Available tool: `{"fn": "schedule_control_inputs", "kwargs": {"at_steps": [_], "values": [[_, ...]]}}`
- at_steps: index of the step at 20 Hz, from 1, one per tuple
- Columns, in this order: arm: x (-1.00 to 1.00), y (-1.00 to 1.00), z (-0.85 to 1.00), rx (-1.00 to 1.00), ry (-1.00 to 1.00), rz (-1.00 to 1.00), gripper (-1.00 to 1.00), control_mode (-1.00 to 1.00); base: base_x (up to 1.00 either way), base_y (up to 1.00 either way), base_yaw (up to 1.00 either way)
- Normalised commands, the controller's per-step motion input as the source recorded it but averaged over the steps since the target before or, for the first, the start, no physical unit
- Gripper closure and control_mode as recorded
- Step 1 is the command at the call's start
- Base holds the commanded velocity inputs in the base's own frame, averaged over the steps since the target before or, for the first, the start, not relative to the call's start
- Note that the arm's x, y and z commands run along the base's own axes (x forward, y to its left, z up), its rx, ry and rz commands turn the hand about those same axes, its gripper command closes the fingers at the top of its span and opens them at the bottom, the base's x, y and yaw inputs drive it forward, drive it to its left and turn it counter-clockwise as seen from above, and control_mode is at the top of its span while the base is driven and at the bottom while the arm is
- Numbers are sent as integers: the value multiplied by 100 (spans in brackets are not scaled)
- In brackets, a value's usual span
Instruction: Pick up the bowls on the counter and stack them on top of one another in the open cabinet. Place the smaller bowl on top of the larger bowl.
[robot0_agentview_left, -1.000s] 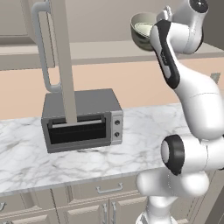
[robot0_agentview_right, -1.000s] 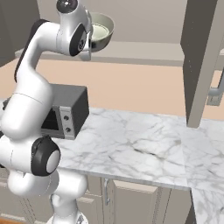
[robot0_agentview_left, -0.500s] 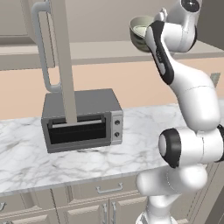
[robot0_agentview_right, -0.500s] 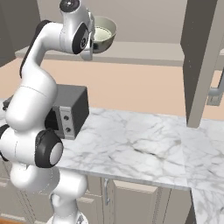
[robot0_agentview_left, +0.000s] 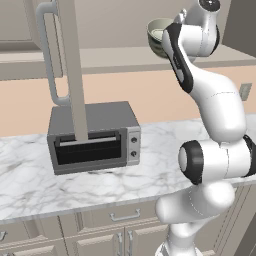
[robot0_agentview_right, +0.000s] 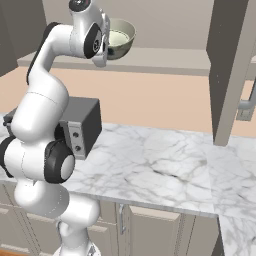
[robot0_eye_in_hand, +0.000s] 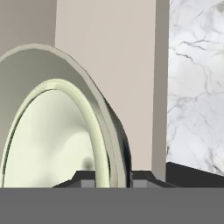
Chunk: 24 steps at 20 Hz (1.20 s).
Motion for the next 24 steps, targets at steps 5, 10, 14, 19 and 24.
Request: {"fn": "schedule_control_inputs", "kwargs": {"at_steps": [5, 10, 14, 19, 24], "values": [[17, 0, -9, 0, 0, -2, 100, -100, 0, 0, 0], [8, 0, -9, 0, 0, 0, -100, -100, 0, 0, 0], [6, 0, -5, 0, 0, 0, -100, -100, 0, 0, 0], [4, 0, -4, 0, 0, 0, -100, -100, 0, 0, 0], [0, 0, 4, 1, -7, 0, -100, -100, 0, 0, 0]]}}
